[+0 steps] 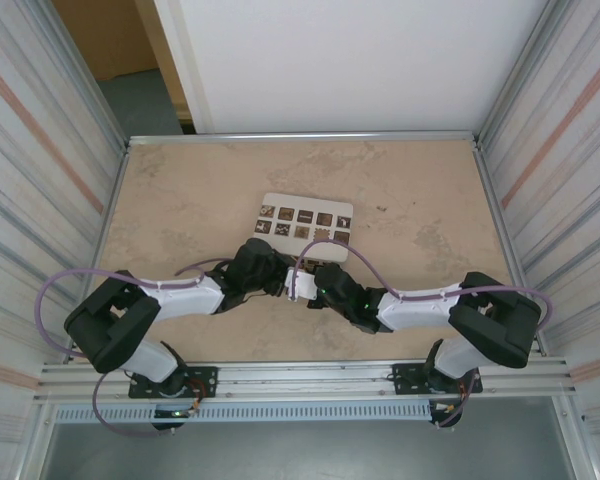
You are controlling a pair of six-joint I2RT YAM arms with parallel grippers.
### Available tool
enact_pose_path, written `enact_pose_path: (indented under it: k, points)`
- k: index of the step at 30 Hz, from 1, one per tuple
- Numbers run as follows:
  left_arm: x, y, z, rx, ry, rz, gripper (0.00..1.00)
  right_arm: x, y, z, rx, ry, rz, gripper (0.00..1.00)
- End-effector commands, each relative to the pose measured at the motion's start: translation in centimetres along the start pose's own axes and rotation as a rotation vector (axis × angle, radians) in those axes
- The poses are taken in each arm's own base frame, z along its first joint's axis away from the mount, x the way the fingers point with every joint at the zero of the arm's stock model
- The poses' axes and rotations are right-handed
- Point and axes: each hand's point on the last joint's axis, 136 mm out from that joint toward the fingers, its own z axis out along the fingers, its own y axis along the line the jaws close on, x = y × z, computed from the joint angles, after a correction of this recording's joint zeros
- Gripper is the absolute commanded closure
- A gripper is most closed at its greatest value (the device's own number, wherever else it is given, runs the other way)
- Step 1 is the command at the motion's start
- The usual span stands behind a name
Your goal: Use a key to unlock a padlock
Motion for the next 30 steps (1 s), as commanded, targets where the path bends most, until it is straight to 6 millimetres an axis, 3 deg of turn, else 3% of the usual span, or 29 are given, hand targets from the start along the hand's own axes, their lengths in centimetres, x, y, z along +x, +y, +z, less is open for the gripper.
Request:
enact_pose_path:
  k: [1, 15, 30]
  points:
    - [1.3, -2.1, -0.2, 0.068, 0.060, 0.000, 1.00, 0.1, -1.2, 0.6, 0.054, 0.018, 0.055, 0.97]
    - [1.3, -1.7, -0.1, 0.061, 0.062, -0.006, 1.00, -0.3, -2.1, 0.3, 0.068, -0.018, 0.263, 1.00]
    - [1.3, -1.3, 0.0, 0.067, 0.067, -0.030, 1.00, -0.5, -3.4, -0.1, 0.079, -0.104, 0.622, 1.00]
